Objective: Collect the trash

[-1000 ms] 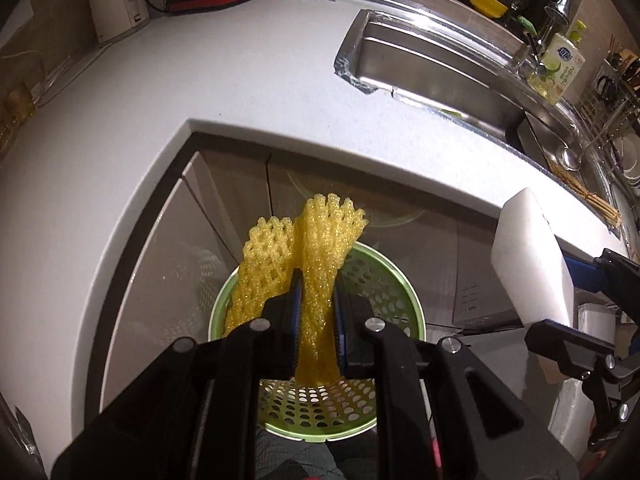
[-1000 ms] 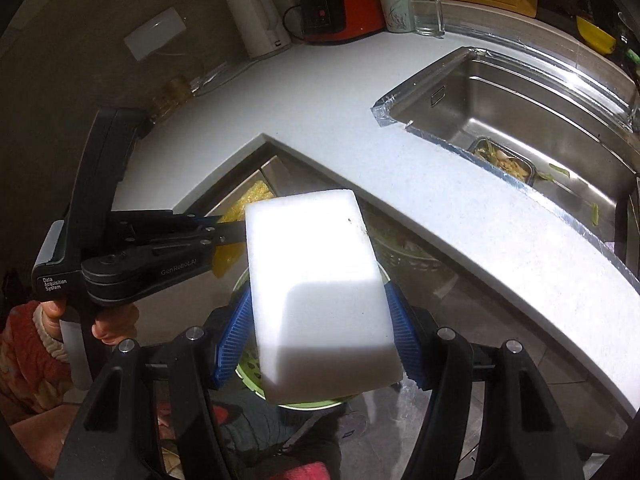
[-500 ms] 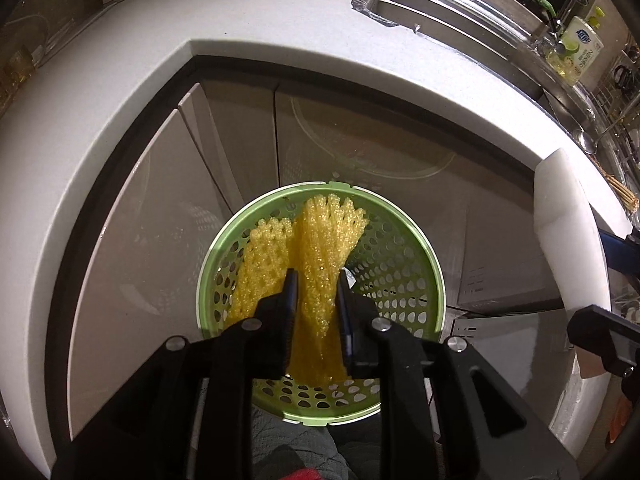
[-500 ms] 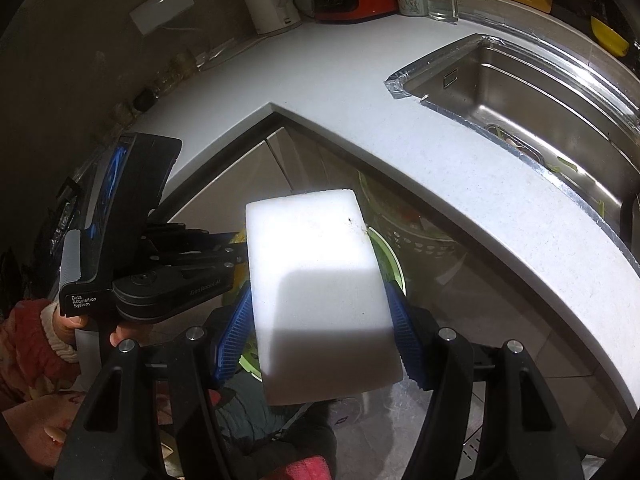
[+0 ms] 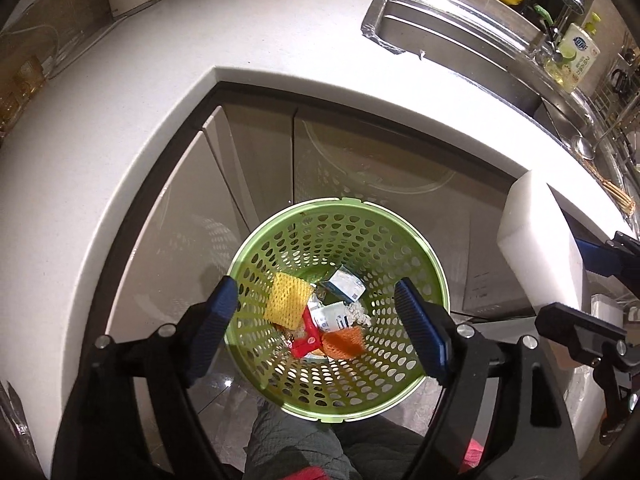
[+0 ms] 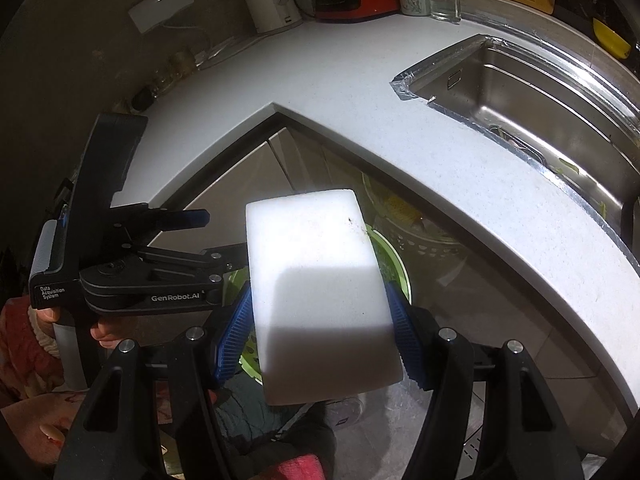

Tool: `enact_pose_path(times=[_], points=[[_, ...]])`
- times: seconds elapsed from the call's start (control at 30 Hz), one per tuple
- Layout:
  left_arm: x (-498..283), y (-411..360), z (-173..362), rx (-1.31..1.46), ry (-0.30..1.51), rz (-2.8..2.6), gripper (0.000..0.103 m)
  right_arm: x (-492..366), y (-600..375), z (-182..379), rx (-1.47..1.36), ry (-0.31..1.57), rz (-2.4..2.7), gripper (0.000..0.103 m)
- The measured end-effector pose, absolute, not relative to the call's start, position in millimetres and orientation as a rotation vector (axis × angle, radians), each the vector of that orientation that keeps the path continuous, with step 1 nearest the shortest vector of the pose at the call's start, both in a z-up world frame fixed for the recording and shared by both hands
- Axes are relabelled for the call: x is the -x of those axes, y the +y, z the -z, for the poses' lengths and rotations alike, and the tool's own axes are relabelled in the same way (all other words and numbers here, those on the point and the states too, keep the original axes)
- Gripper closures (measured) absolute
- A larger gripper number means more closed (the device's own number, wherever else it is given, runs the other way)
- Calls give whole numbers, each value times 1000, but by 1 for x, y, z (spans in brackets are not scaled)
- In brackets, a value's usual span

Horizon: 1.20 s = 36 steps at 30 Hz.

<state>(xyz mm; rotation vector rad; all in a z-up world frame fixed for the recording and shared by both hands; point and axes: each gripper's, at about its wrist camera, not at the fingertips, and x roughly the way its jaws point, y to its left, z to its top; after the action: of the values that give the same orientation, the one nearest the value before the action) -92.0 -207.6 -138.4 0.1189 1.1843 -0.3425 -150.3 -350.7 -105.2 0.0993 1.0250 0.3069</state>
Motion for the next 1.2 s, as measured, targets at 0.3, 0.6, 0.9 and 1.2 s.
enact_pose_path(times=[0.3, 0.6, 0.9, 1.2], points=[[88, -175, 115, -99, 1136, 297, 17, 128, -333, 139, -116, 1077, -301, 37], [85, -157, 122, -83, 1156, 262, 17, 104, -306, 199, -108, 1213, -278, 13], [80, -142, 109, -43, 1130, 234, 17, 99, -296, 176, -96, 1186, -243, 6], [73, -137, 45, -15, 996, 180, 11, 83, -291, 87, -60, 1028, -212, 2]])
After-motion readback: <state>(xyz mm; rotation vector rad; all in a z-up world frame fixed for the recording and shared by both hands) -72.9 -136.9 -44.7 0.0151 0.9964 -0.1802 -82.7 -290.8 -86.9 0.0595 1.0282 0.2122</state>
